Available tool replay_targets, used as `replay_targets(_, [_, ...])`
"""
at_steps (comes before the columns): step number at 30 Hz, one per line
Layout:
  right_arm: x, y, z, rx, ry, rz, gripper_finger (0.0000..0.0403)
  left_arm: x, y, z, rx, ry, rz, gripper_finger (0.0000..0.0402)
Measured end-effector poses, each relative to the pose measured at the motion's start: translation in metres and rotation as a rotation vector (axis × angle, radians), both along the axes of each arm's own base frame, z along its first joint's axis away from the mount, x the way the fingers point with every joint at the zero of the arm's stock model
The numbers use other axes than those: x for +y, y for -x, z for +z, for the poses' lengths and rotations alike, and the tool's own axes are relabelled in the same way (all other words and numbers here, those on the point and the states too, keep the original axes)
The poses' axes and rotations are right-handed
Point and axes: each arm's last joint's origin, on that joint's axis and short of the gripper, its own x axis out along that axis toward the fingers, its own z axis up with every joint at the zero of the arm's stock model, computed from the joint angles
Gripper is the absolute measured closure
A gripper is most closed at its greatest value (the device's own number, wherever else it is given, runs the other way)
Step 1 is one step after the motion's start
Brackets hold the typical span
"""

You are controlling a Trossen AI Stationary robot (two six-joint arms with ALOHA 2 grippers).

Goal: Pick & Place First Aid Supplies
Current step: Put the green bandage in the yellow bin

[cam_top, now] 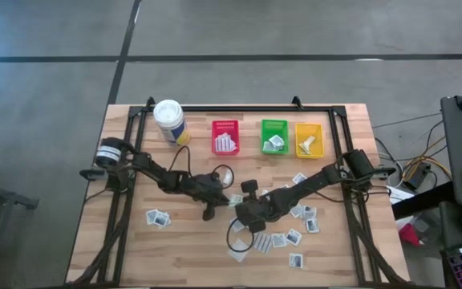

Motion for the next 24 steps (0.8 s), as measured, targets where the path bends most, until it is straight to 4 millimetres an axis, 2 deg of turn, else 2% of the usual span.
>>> replay_targets(9, [0.0, 0.002, 0.003, 0.007, 0.001, -0.002, 0.0394, 0.01, 0.003, 0.022, -0.038, -0.031, 0.012, 0.0337])
replay_targets(17, [-0.005, 0.011, 0.019, 0.023, 0.051, -0.046, 0.0395, 0.015, 0.013, 0.044, -0.021, -0.105, 0.042, 0.0337])
replay_targets(24, [-0.011, 0.021, 0.027, 0.029, 0.075, -0.106, 0.0395, 0.014, 0.022, 0.048, -0.01, -0.103, 0.039, 0.0337])
